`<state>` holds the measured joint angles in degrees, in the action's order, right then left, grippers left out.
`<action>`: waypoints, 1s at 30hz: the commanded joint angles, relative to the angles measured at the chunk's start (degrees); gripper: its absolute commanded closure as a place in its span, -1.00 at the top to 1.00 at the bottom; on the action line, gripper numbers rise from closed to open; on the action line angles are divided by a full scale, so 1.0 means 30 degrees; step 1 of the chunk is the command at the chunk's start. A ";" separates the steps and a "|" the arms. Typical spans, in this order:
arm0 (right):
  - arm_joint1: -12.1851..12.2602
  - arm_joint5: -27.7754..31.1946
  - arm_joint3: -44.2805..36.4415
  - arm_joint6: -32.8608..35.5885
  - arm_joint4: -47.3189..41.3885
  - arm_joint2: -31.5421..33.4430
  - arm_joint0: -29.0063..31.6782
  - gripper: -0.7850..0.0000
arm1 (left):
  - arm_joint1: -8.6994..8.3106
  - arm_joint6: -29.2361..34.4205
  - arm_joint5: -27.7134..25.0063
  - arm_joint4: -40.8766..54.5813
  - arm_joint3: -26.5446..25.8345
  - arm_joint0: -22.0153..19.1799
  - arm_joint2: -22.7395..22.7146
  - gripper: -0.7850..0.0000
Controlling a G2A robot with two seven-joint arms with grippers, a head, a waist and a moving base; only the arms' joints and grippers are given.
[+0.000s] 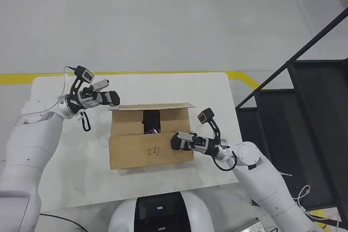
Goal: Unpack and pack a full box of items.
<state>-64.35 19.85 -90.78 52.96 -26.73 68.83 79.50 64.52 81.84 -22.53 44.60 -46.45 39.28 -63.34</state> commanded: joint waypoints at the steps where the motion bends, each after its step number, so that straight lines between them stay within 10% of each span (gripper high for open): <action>1: 0.0008 0.0012 -0.0013 -0.0156 0.0231 0.0034 -0.0022 1.00 | -0.0283 0.0670 0.0689 0.0132 -0.1444 0.0693 -0.0508 1.00; 6: 0.0042 -0.0205 0.0030 -0.0965 0.1097 0.0192 0.0004 1.00 | -0.0863 0.2046 0.2068 -0.1389 -0.3381 0.1686 -0.0948 1.00; 30: 0.0268 -0.0931 -0.0463 -0.4216 0.4260 0.1486 0.0871 1.00 | -0.1662 0.2055 0.3609 -0.2921 -0.2537 0.0909 0.2659 1.00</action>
<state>-63.54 17.07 -92.17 40.43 -14.15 73.31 82.05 59.81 88.00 -12.12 36.17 -53.70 41.91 -55.86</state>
